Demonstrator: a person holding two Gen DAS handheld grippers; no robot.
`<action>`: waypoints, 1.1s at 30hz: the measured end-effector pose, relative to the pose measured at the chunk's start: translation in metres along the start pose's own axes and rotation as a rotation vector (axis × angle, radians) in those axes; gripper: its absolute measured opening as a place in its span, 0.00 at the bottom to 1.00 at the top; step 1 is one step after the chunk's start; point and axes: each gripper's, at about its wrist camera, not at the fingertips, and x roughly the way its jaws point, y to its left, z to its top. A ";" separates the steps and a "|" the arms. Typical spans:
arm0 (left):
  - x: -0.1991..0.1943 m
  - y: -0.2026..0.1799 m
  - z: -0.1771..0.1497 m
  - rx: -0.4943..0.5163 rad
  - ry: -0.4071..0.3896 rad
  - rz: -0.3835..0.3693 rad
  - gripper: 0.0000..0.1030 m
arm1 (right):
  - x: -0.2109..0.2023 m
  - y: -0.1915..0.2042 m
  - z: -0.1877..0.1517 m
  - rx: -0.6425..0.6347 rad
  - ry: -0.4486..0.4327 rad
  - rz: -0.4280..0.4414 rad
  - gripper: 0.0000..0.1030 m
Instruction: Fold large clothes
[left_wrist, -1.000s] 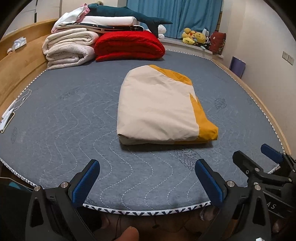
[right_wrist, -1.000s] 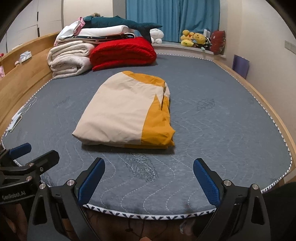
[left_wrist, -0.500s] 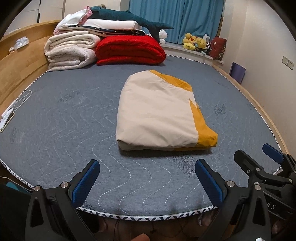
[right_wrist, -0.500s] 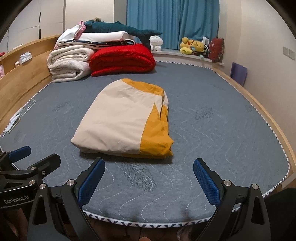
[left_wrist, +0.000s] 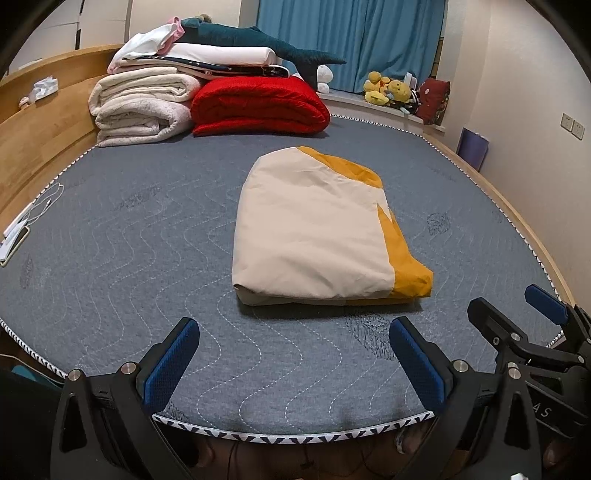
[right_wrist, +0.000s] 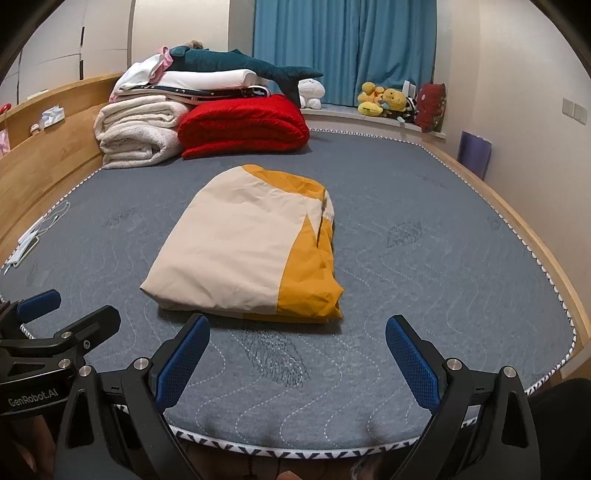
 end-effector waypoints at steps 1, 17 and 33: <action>0.000 0.000 0.000 -0.001 0.000 0.000 0.99 | 0.000 0.000 0.000 -0.001 -0.001 -0.001 0.93; -0.001 -0.004 0.001 0.007 -0.007 -0.007 1.00 | 0.000 -0.002 0.000 -0.002 -0.004 0.001 0.93; 0.000 -0.004 0.001 0.008 -0.005 -0.011 1.00 | 0.001 -0.002 0.000 -0.003 -0.004 0.002 0.93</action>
